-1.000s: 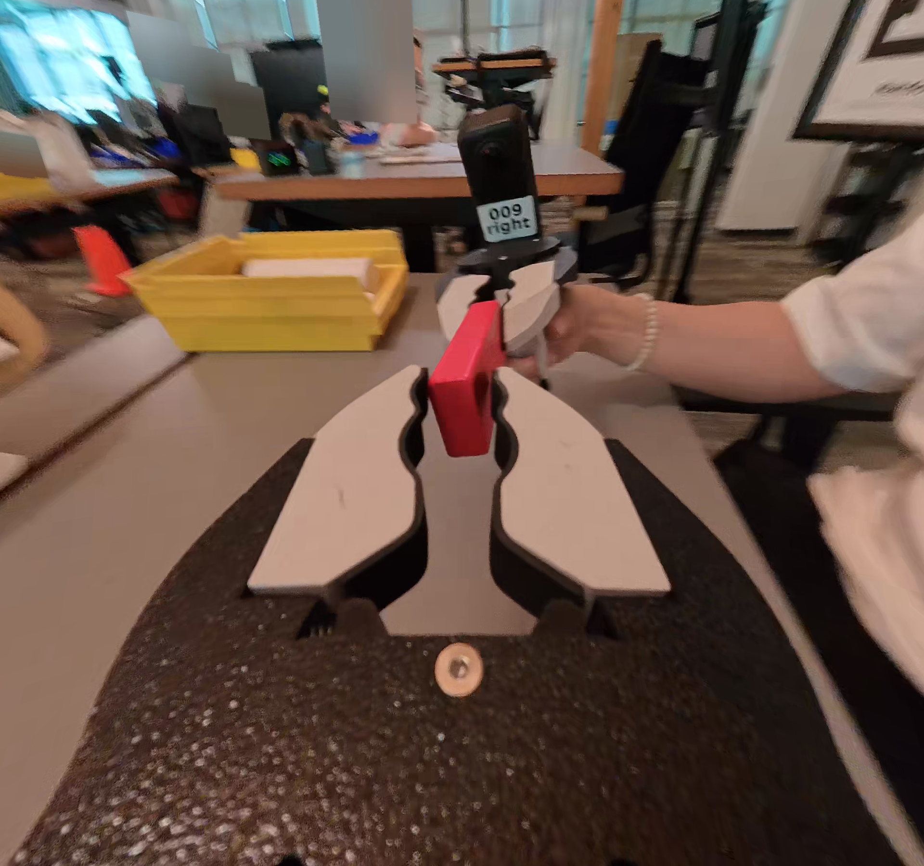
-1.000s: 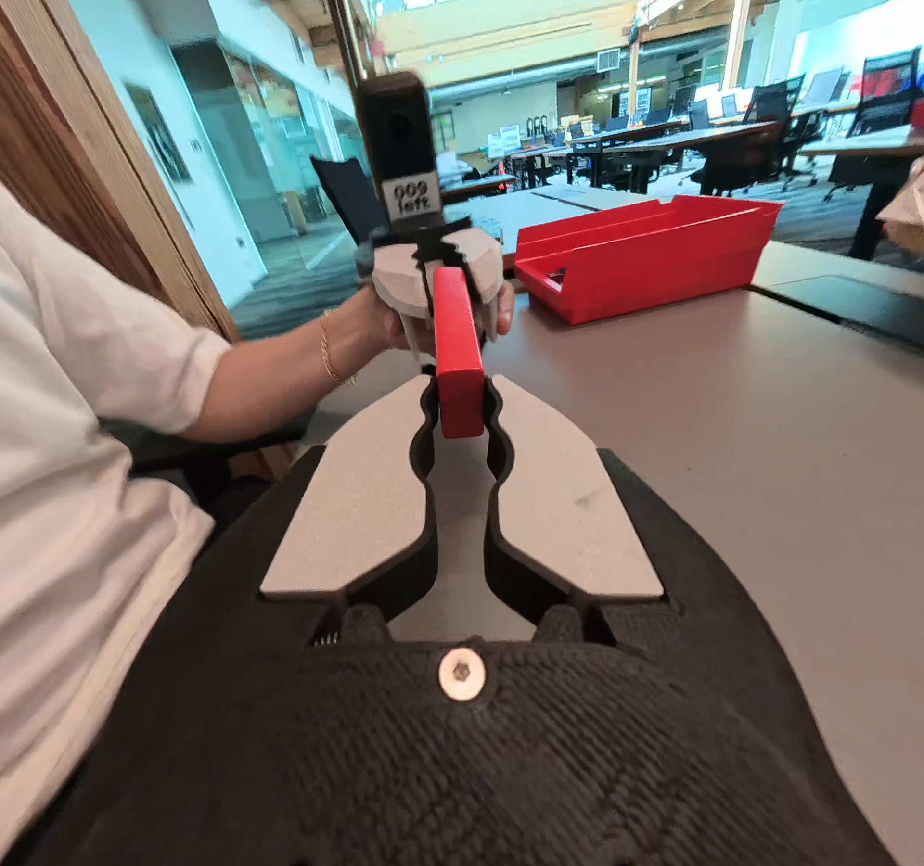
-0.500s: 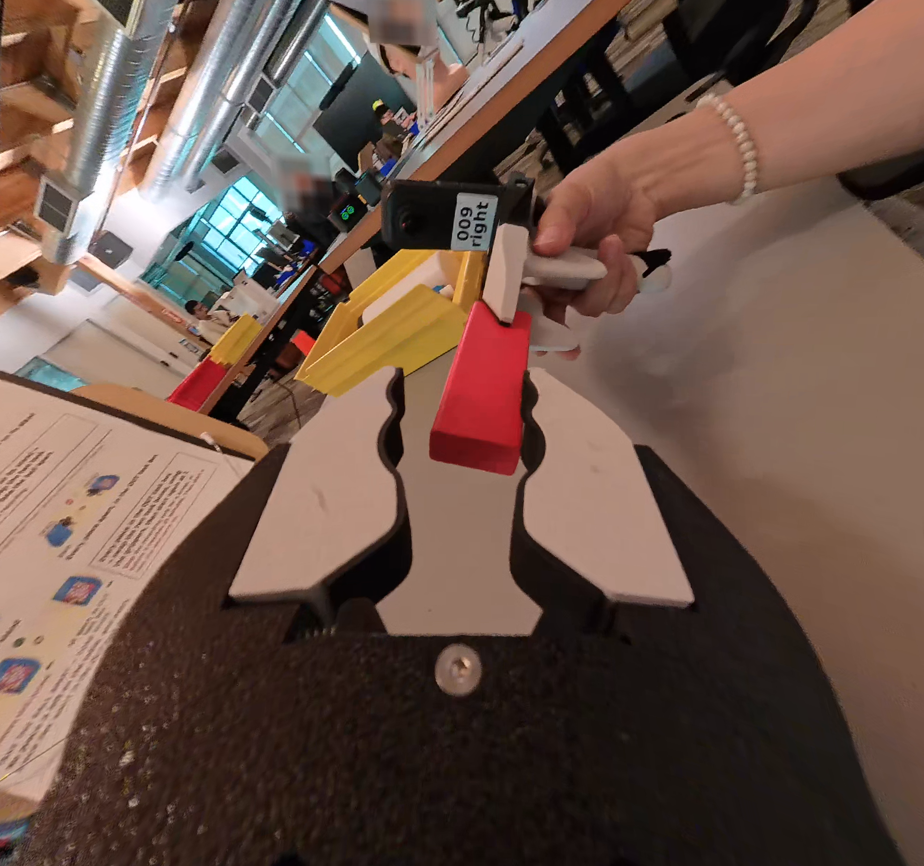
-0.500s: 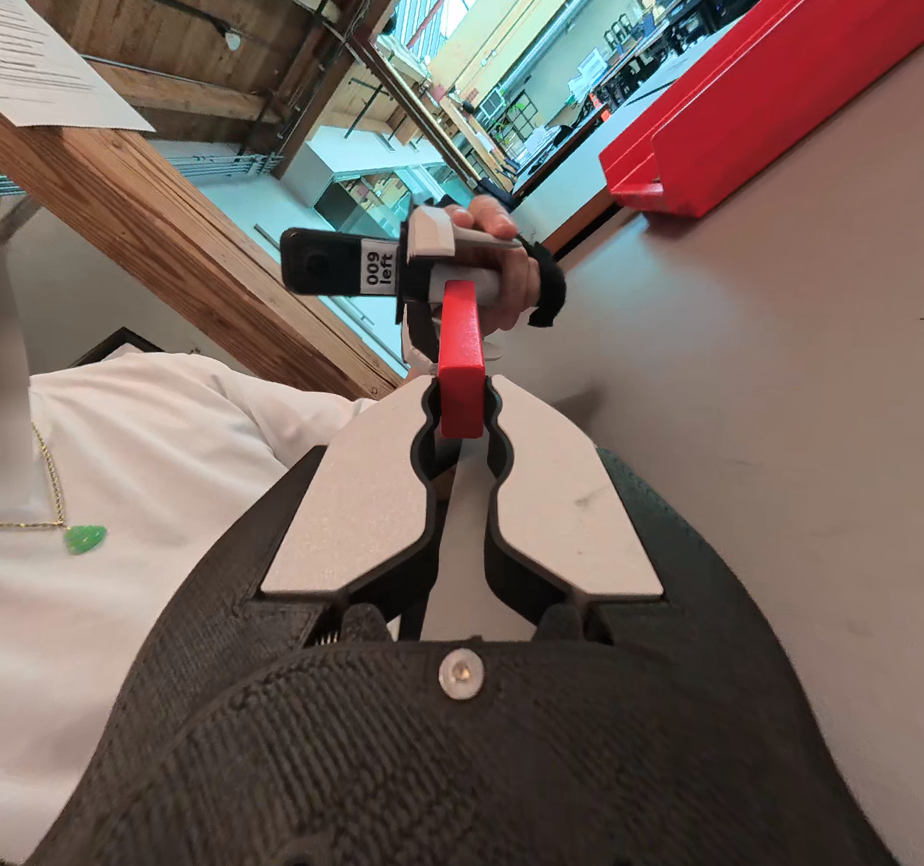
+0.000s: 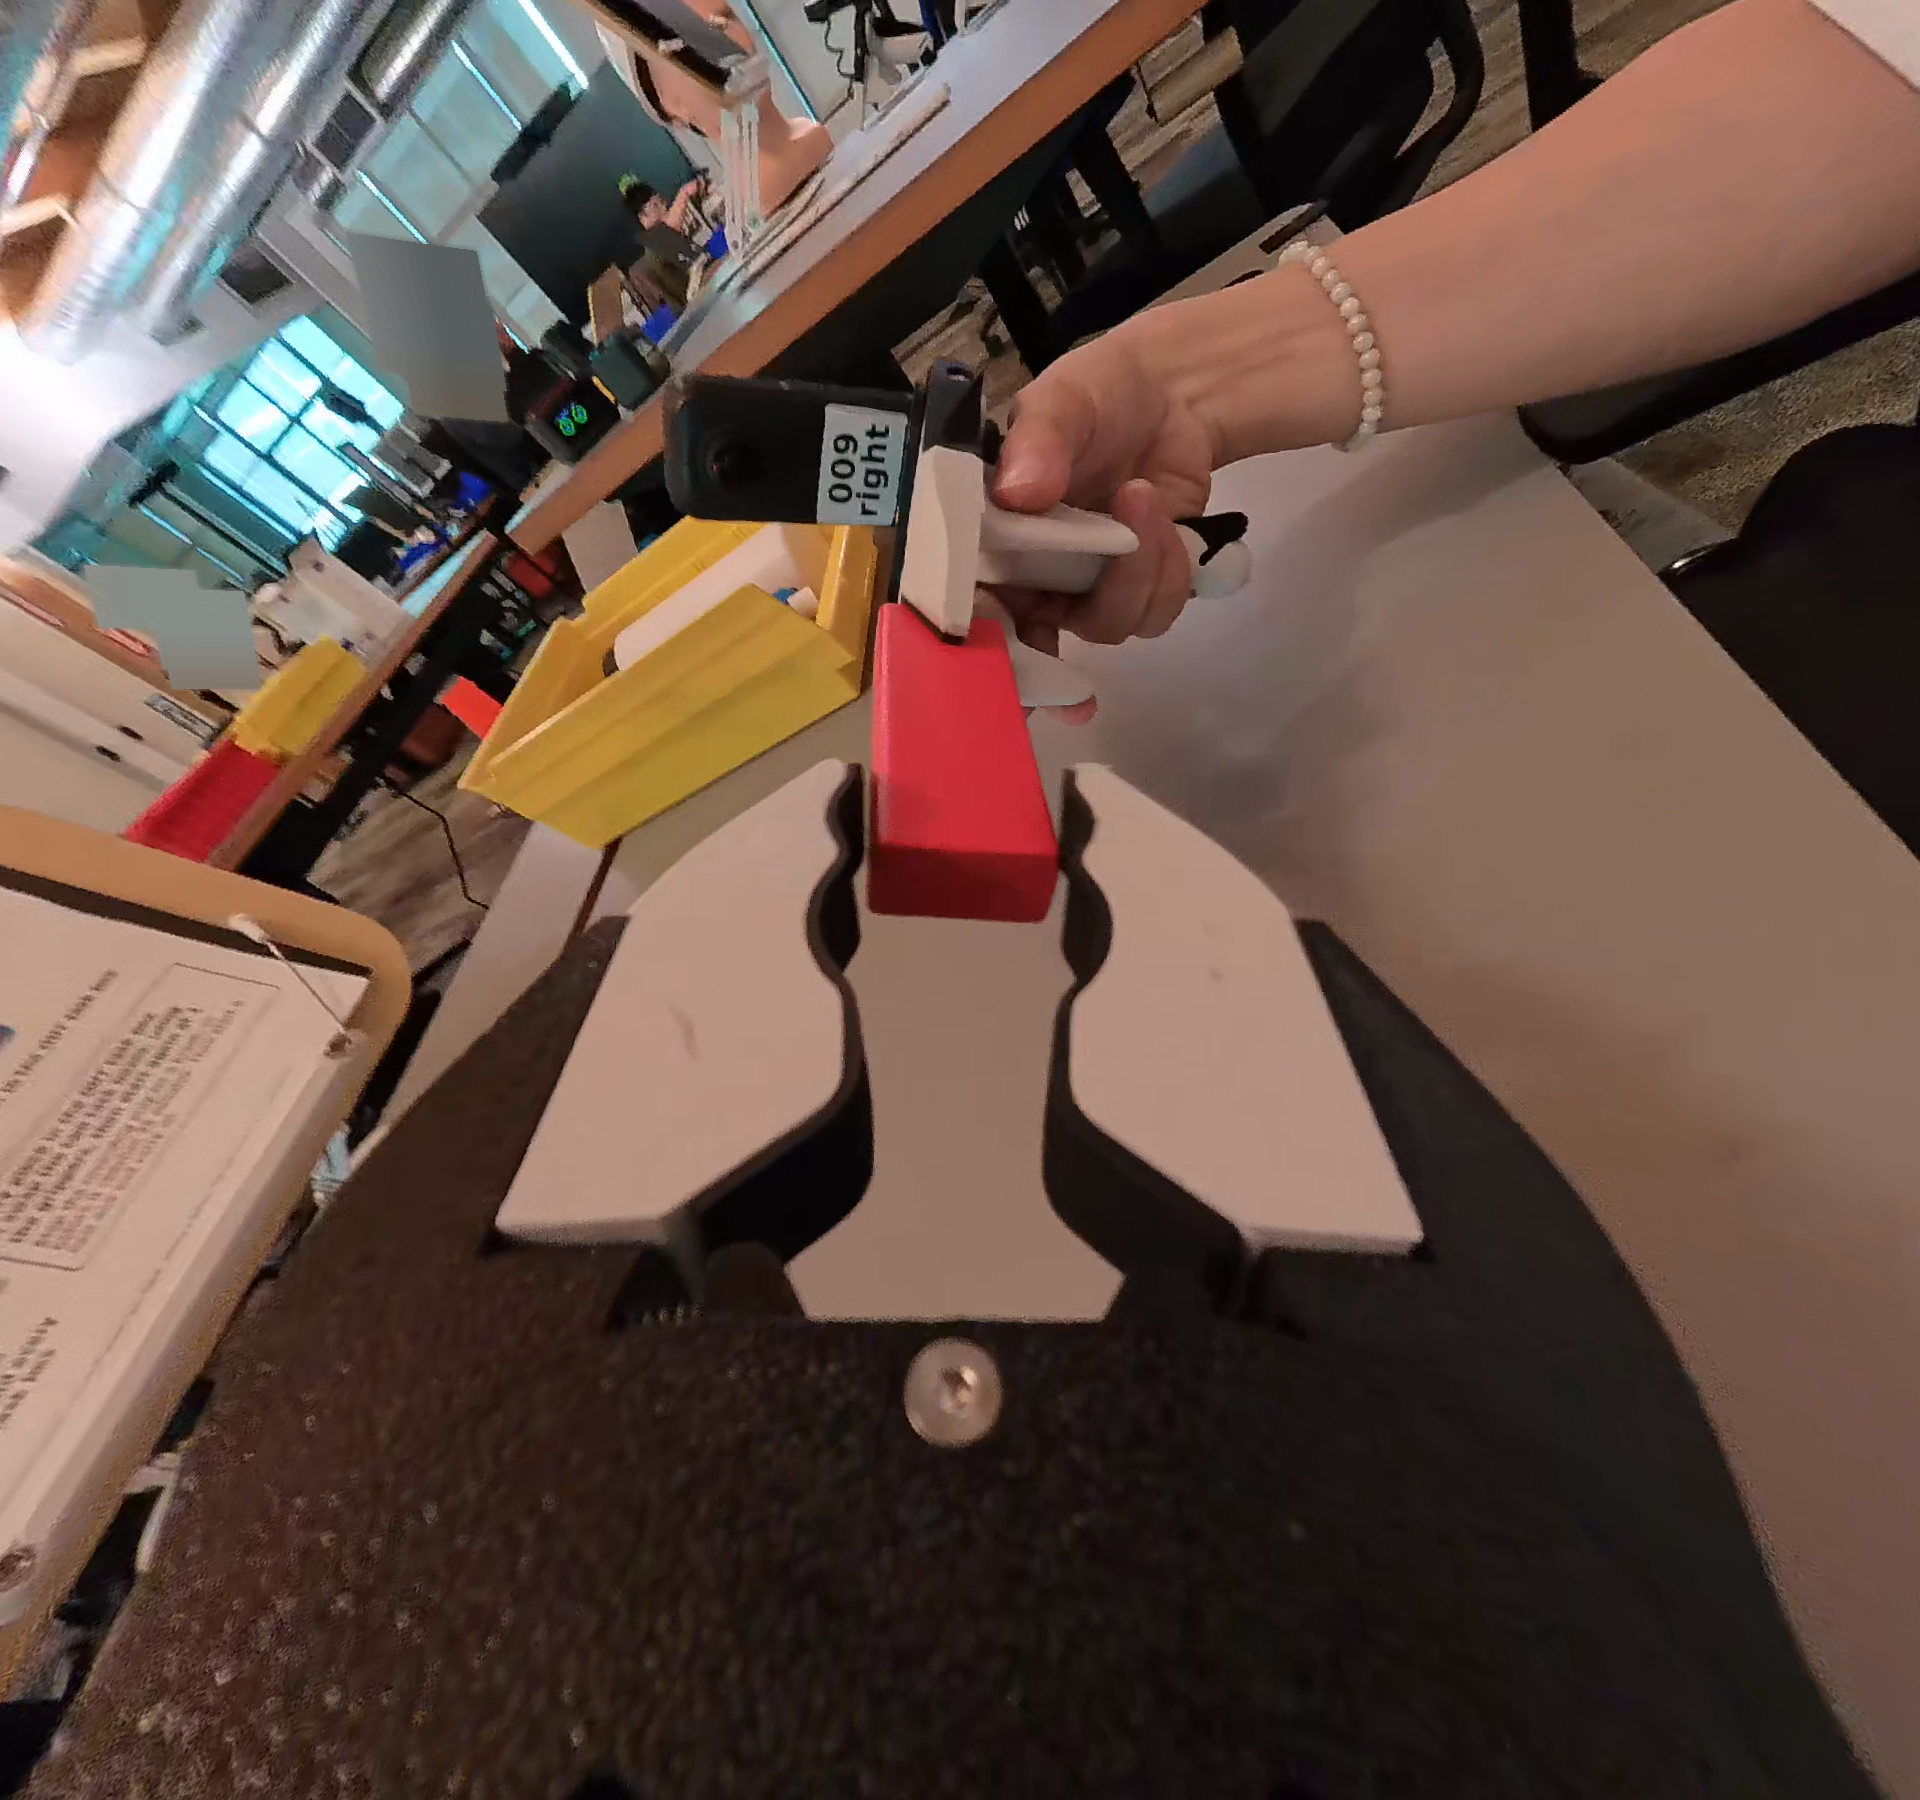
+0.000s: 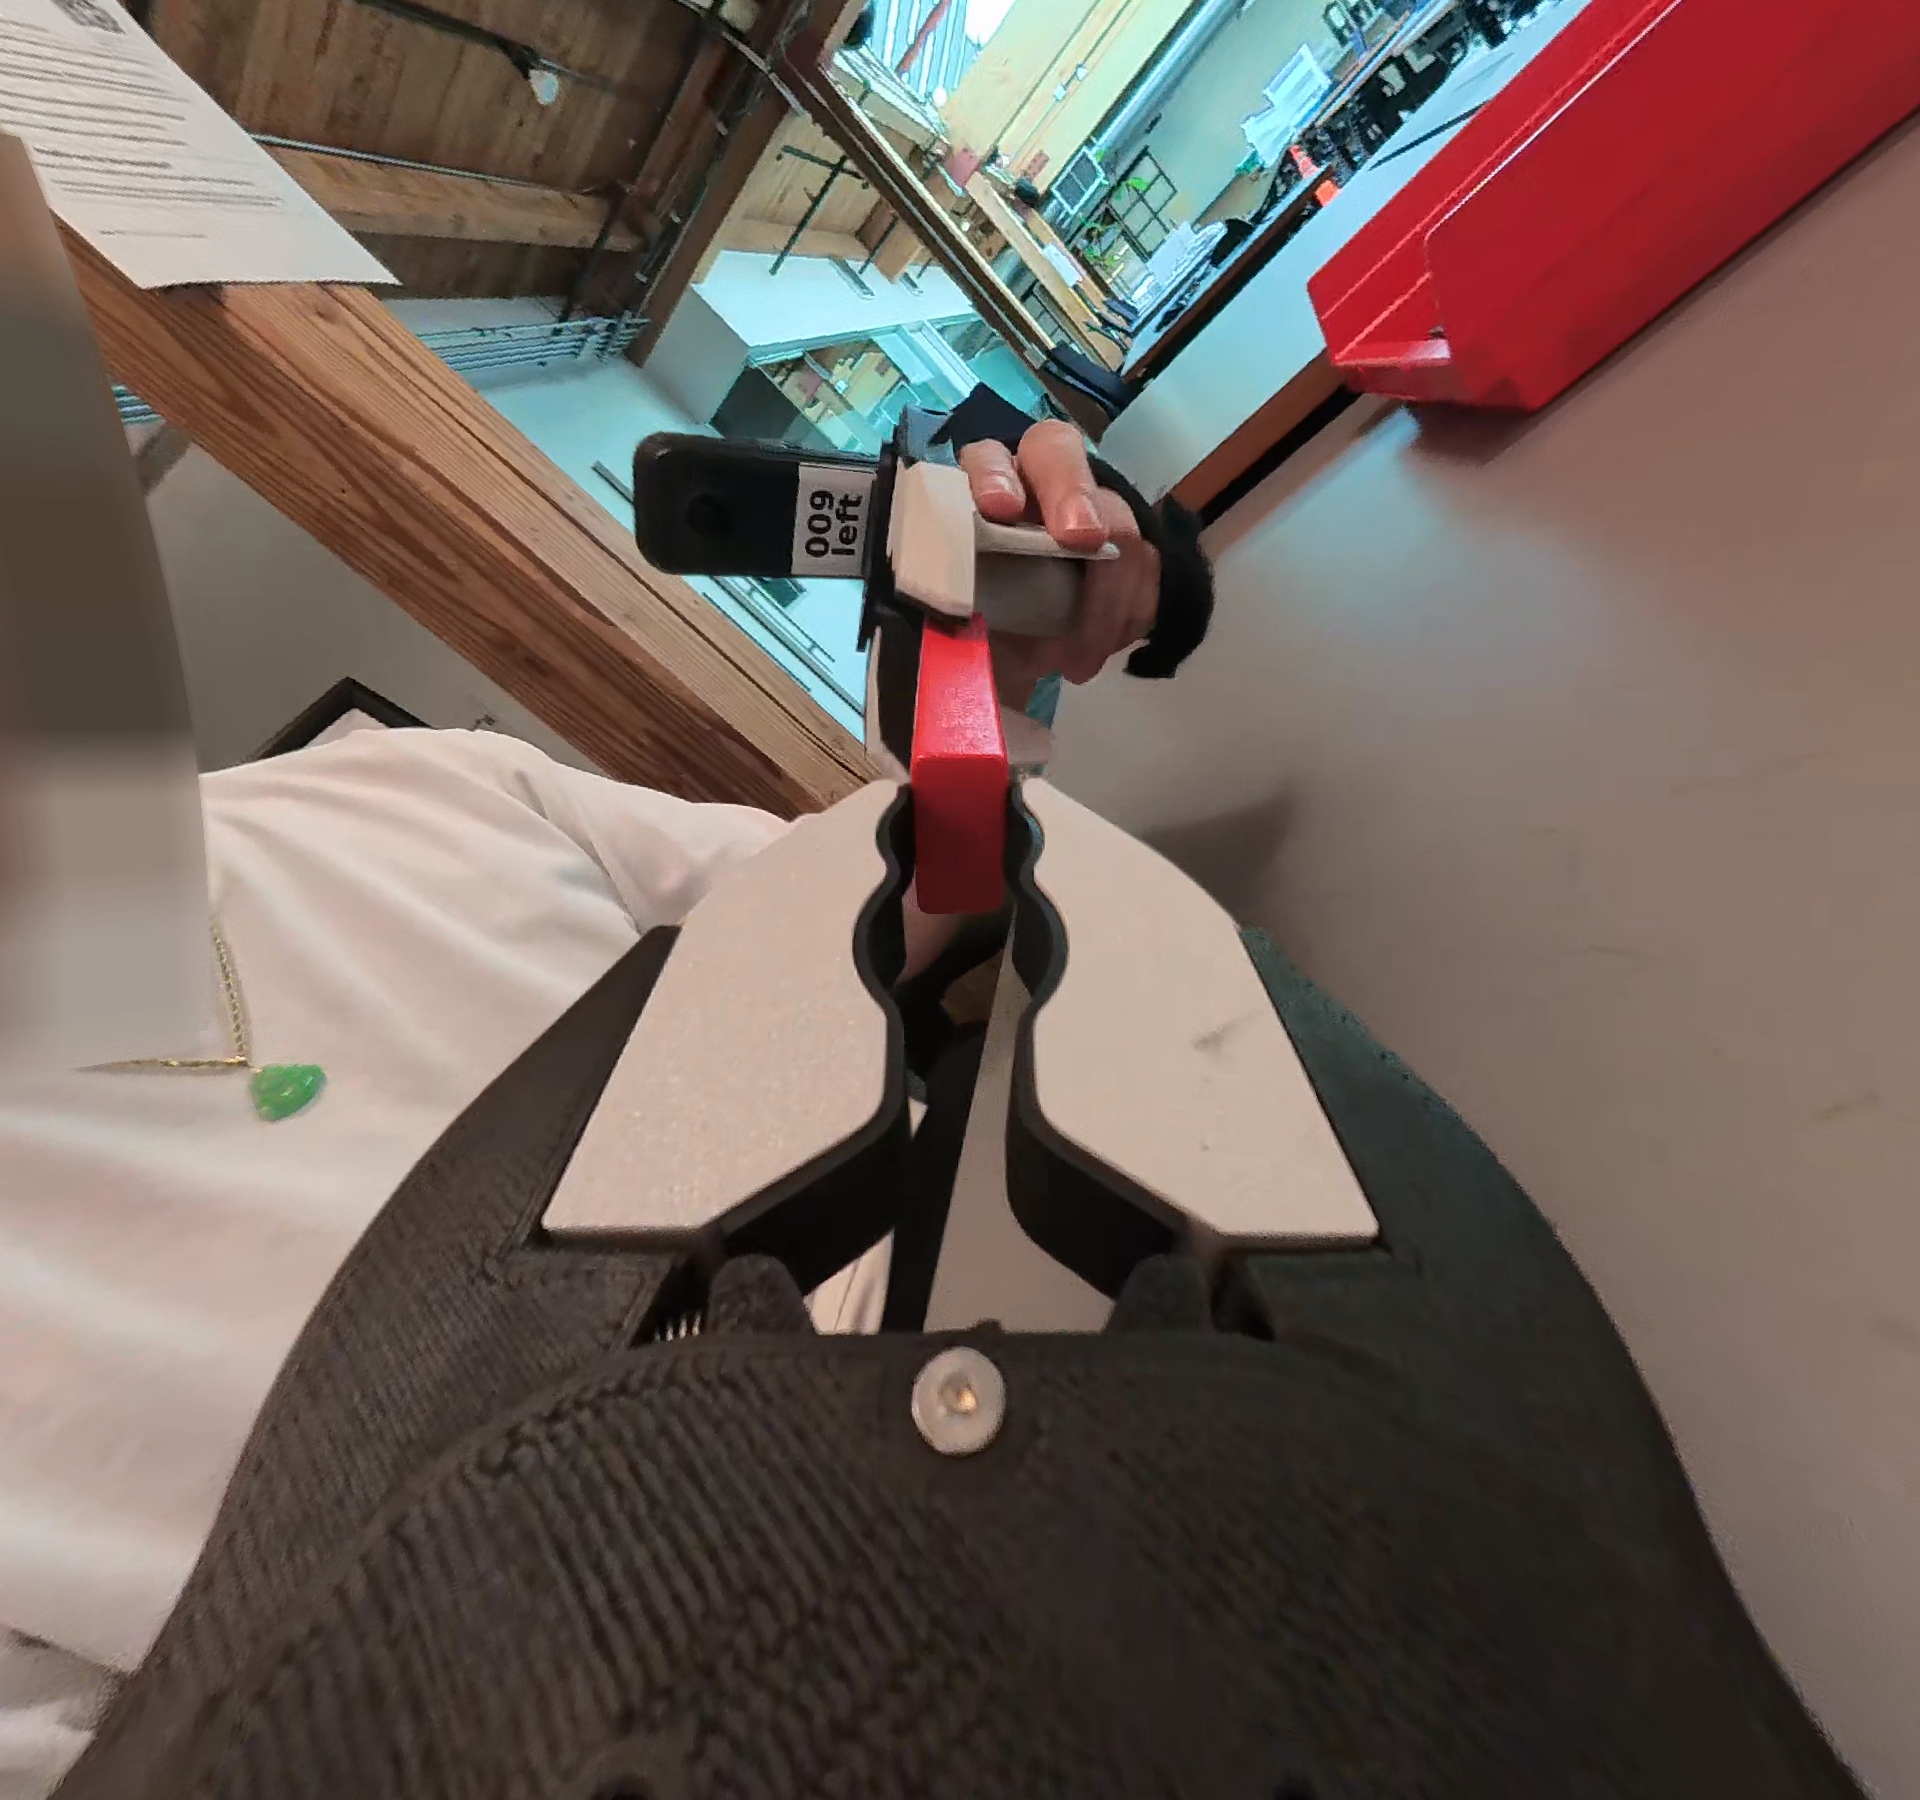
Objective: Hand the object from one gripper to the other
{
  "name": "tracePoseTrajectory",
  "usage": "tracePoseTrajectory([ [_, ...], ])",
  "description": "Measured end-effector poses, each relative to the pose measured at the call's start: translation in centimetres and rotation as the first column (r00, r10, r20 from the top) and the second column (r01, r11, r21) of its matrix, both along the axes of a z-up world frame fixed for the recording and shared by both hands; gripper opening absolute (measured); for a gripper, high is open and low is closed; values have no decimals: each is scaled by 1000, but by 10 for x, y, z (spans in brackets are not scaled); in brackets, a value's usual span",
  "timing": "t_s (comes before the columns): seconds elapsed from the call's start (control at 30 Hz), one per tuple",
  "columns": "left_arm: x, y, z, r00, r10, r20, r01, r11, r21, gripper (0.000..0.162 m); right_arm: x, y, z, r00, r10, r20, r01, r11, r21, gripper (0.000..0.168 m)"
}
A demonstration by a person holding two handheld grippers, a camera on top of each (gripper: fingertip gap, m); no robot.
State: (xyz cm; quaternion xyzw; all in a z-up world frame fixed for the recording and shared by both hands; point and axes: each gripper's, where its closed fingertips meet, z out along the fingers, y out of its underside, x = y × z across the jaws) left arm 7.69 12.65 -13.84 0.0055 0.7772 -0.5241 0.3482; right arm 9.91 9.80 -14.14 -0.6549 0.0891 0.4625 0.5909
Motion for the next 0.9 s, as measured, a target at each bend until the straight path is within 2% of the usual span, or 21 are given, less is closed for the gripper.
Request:
tracePoseTrajectory([
  [0.17, 3, 2, 1, 999, 2, 37, -2, 1000, 2, 34, 2, 1, 1, 999, -13, -34, 13, 1000, 18, 16],
  [0.27, 10, 3, 7, 999, 41, 8, -41, 998, -58, 34, 10, 2, 11, 997, -75, -17, 76, 994, 83, 17],
  [0.3, 11, 3, 9, 999, 44, -28, -47, 994, -99, 34, 14, 3, 12, 993, -118, 28, 115, 989, 93, 21],
  [0.33, 12, 3, 13, 997, 37, -71, -48, 987, -153, 34, 19, 4, 11, 978, -179, 106, 168, 980, 103, 38],
  [0.37, 14, 4, 16, 992, 27, -121, -52, 976, -210, 34, 24, 5, 9, 945, -251, 211, 230, 966, 120, 54],
  [0.4, 15, 5, 19, 985, 13, -174, -59, 963, -261, 34, 27, 5, 10, 892, -316, 324, 278, 947, 160, 63],
  [0.5, 16, 7, 28, 954, -60, -294, -64, 917, -395, 34, 24, 3, 12, 668, -425, 610, 307, 905, 294, 73],
  [0.57, 15, 5, 33, 930, -126, -347, -58, 879, -474, 34, 20, 5, 7, 561, -425, 710, 293, 905, 310, 81],
  [0.63, 16, 4, 33, 900, -176, -398, -62, 853, -518, 34, 19, 7, 10, 537, -447, 715, 292, 894, 339, 78],
  [0.73, 17, 1, 27, 876, -205, -436, -69, 843, -534, 34, 14, 7, 17, 547, -479, 687, 269, 877, 398, 58],
  [0.83, 18, 0, 28, 861, -231, -453, -75, 823, -562, 34, 12, 8, 12, 515, -456, 726, 248, 890, 383, 40],
  [0.9, 20, 1, 29, 850, -251, -464, -84, 803, -589, 34, 11, 9, 8, 502, -433, 748, 235, 901, 364, 38],
])
